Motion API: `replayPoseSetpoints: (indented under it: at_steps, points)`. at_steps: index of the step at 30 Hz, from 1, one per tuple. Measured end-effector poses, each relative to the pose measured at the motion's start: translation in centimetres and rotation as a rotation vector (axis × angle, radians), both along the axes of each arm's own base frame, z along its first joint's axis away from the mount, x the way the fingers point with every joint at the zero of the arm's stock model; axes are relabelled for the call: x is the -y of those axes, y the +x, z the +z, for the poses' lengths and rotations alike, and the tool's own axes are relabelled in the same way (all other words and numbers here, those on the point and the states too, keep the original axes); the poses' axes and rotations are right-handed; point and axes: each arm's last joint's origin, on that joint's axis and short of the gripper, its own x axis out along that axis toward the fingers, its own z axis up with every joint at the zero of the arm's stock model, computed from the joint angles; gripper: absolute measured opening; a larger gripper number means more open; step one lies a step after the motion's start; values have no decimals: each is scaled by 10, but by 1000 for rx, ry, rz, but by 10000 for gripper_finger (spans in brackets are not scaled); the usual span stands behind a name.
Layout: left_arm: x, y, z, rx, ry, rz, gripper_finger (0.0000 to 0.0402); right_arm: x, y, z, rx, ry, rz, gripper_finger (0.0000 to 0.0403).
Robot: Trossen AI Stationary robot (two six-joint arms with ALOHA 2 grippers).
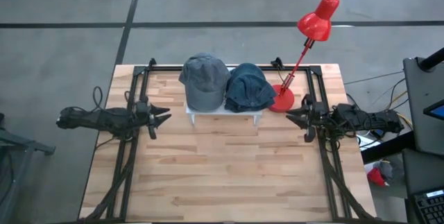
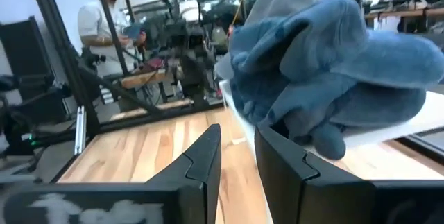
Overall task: Pick & Place hat
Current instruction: Return to Home Position
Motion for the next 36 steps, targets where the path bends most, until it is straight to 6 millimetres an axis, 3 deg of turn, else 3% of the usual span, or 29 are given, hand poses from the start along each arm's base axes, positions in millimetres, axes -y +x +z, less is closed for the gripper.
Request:
replayPoseSetpoints:
  at_steps: [5, 14, 25, 36]
  points:
    - [-1, -5, 16, 6, 46, -25, 131, 0, 0, 0, 7, 23, 5, 82]
    - [2, 3, -12, -19, -45, -39, 117, -1, 5, -19, -48, 47, 31, 68]
    - [3, 7, -10, 21, 70, -91, 115, -2, 5, -16, -6, 45, 42, 85]
    - [5, 8, -11, 32, 31, -161, 115, -3, 5, -13, -1, -7, 81, 82]
